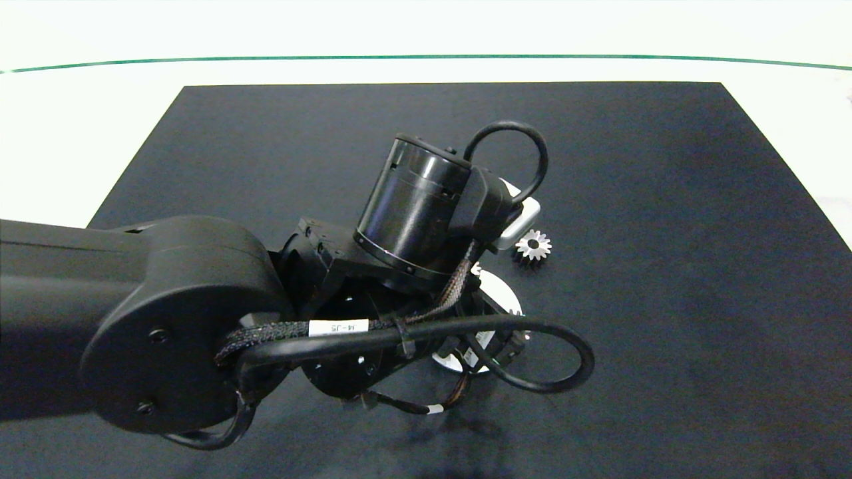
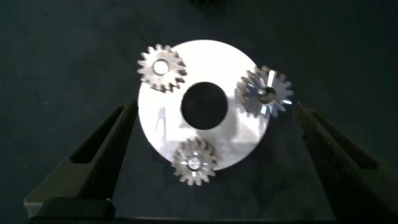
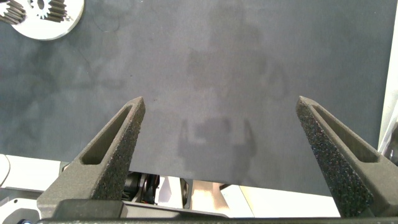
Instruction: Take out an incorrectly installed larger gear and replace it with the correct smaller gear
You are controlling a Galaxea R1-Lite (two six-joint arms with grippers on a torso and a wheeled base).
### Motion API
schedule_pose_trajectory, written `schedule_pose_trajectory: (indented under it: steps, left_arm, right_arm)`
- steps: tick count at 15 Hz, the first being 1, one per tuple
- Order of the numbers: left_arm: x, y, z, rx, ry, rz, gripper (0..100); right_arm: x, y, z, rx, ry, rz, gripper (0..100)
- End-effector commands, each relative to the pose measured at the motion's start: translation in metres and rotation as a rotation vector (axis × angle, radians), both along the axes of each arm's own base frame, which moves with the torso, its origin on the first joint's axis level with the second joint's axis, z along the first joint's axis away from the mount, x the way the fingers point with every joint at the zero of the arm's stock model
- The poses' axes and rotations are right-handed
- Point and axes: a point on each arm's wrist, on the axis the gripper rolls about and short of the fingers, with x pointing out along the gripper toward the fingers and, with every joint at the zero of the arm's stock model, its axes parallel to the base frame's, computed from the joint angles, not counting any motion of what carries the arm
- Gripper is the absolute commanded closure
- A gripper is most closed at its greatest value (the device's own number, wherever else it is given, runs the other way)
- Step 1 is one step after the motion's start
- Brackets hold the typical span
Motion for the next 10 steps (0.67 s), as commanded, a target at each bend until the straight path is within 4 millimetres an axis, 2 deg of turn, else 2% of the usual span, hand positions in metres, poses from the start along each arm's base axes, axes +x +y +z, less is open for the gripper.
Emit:
schedule_pose_trajectory:
  steps: [1,10]
  left_arm:
    - [0.004,0.001,0.002,-0.004,-0.007,0.012,0]
    - [0.012,-0.016,-0.016,0.034,0.01,0.004,0]
  right_arm:
    - [0.001,0.0,0.0,-0.001,0.006,0.001,0]
    - [0.001,0.0,0.0,-0.001,0.006,0.002,0]
